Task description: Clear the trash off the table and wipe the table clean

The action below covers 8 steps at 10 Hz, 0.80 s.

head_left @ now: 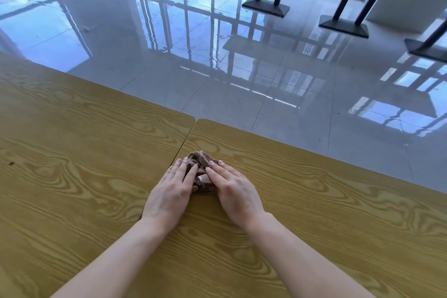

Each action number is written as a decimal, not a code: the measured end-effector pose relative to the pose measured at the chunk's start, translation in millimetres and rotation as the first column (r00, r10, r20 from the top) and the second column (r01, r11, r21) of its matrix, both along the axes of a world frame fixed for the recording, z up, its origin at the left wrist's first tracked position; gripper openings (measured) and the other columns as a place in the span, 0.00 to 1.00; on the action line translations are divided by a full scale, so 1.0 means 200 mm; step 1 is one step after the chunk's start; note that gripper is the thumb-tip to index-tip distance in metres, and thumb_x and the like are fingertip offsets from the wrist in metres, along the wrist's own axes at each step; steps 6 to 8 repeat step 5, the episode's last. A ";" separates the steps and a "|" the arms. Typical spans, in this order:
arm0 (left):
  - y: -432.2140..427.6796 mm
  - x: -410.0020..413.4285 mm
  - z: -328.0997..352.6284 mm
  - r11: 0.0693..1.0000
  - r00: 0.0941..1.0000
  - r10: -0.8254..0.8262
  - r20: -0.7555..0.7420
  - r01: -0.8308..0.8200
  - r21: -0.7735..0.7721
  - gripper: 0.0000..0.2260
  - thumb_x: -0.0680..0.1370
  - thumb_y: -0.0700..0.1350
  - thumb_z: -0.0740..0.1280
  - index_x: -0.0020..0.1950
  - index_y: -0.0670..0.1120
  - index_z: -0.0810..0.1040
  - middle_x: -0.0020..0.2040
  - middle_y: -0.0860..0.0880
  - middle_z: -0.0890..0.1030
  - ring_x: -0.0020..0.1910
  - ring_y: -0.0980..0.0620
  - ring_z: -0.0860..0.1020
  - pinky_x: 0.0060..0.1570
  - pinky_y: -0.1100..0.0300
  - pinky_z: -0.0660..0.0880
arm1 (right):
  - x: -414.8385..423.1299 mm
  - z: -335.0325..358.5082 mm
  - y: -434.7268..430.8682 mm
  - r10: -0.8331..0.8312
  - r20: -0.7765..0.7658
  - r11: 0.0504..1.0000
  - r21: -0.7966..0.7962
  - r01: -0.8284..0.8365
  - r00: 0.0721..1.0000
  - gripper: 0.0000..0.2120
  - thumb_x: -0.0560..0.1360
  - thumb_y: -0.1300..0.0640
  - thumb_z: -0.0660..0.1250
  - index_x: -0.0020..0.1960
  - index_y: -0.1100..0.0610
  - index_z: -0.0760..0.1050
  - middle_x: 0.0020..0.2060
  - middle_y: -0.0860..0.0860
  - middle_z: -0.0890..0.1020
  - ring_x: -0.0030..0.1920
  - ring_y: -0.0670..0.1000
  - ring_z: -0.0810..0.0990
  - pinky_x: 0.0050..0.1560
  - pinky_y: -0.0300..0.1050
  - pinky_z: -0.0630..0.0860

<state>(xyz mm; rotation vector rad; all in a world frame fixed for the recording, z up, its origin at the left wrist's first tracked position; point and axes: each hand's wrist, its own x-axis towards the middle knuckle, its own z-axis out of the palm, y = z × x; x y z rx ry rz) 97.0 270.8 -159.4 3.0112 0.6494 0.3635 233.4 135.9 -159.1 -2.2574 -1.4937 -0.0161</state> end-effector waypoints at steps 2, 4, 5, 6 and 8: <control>0.02 -0.01 -0.03 0.999 0.999 -0.017 -0.050 0.015 -0.042 0.28 0.75 0.39 0.73 0.73 0.42 0.68 0.72 0.39 0.71 0.72 0.41 0.69 0.68 0.50 0.67 | 0.00 0.00 0.00 0.012 0.015 1.000 -0.006 -0.012 1.000 0.20 0.78 0.63 0.64 0.70 0.54 0.73 0.68 0.52 0.76 0.71 0.52 0.71 0.71 0.46 0.65; 0.02 -0.02 -0.03 0.993 0.994 0.002 -0.106 -0.015 -0.121 0.25 0.81 0.45 0.62 0.78 0.45 0.61 0.77 0.42 0.63 0.77 0.43 0.58 0.74 0.51 0.59 | -0.01 0.01 -0.01 0.031 0.009 0.999 -0.045 -0.031 0.999 0.21 0.79 0.63 0.60 0.71 0.56 0.71 0.70 0.55 0.74 0.72 0.55 0.70 0.72 0.53 0.66; 0.01 0.00 0.04 0.964 0.982 0.011 -0.190 -0.061 -0.260 0.26 0.82 0.50 0.56 0.79 0.48 0.55 0.80 0.42 0.56 0.79 0.44 0.51 0.77 0.51 0.53 | -0.02 0.08 -0.02 0.053 -0.126 0.983 -0.168 -0.074 0.991 0.26 0.80 0.58 0.44 0.76 0.56 0.64 0.75 0.54 0.66 0.76 0.55 0.61 0.77 0.52 0.55; 0.01 0.00 0.04 0.964 0.982 0.011 -0.190 -0.061 -0.260 0.26 0.82 0.50 0.56 0.79 0.48 0.55 0.80 0.42 0.56 0.79 0.44 0.51 0.77 0.51 0.53 | -0.02 0.08 -0.02 0.053 -0.126 0.983 -0.168 -0.074 0.991 0.26 0.80 0.58 0.44 0.76 0.56 0.64 0.75 0.54 0.66 0.76 0.55 0.61 0.77 0.52 0.55; 0.01 0.00 0.04 0.964 0.982 0.011 -0.190 -0.061 -0.260 0.26 0.82 0.50 0.56 0.79 0.48 0.55 0.80 0.42 0.56 0.79 0.44 0.51 0.77 0.51 0.53 | -0.02 0.08 -0.02 0.053 -0.126 0.983 -0.168 -0.074 0.991 0.26 0.80 0.58 0.44 0.76 0.56 0.64 0.75 0.54 0.66 0.76 0.55 0.61 0.77 0.52 0.55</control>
